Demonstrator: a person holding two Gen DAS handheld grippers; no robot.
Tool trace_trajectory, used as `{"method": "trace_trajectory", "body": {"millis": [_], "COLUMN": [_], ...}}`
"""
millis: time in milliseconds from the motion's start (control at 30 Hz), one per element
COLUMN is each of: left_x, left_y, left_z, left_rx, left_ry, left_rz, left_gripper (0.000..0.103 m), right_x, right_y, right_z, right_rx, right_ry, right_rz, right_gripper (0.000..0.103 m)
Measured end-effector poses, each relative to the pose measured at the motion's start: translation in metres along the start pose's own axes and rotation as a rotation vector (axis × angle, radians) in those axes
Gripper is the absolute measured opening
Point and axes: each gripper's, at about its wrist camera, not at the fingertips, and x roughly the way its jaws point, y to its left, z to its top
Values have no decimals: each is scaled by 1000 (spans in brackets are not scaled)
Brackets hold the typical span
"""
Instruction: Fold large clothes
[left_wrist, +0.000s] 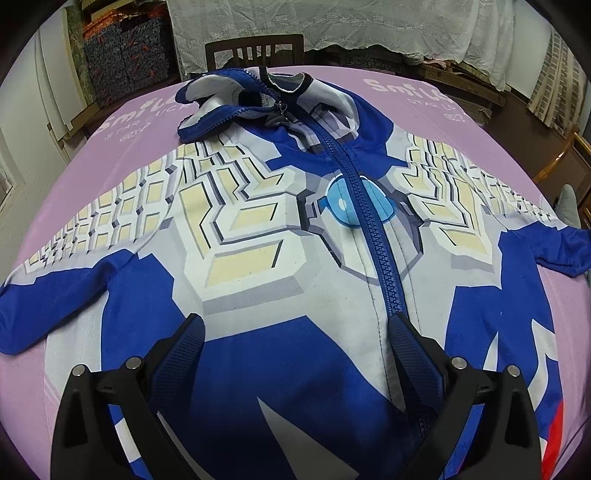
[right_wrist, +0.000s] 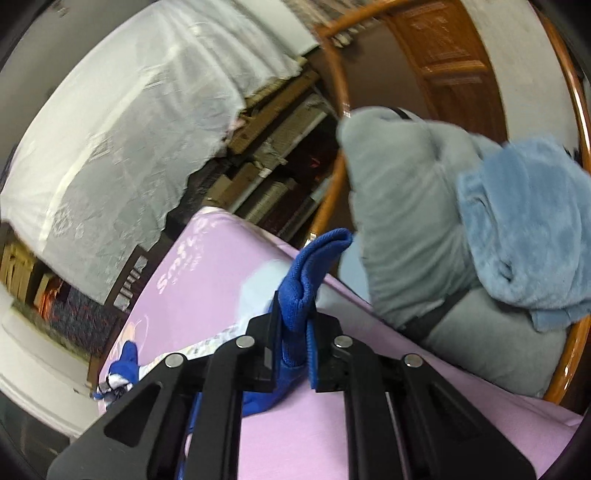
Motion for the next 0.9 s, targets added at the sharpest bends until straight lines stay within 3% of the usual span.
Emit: {"method": "trace_trajectory", "body": {"millis": [233,433,633,900], "left_x": [-6,-13,-14,-11], "left_y": [11,40,67,61], "left_z": [0,6,10,9], "left_rx": [-46,-164,-251,-213], "left_ry": [18,21,24,24], "left_rz": [-48,-110,-128,-128], "left_gripper": [100,100,100,100], "right_x": [-8,-1,22,66], "right_y": [65,124,179,215], "right_z": [-13,-39,-83,-152], "right_rx": [-120,-232,-344,-425], "right_ry": [1,54,164,374], "right_rz": [76,150,234,284], "right_gripper": [10,10,10,10]}}
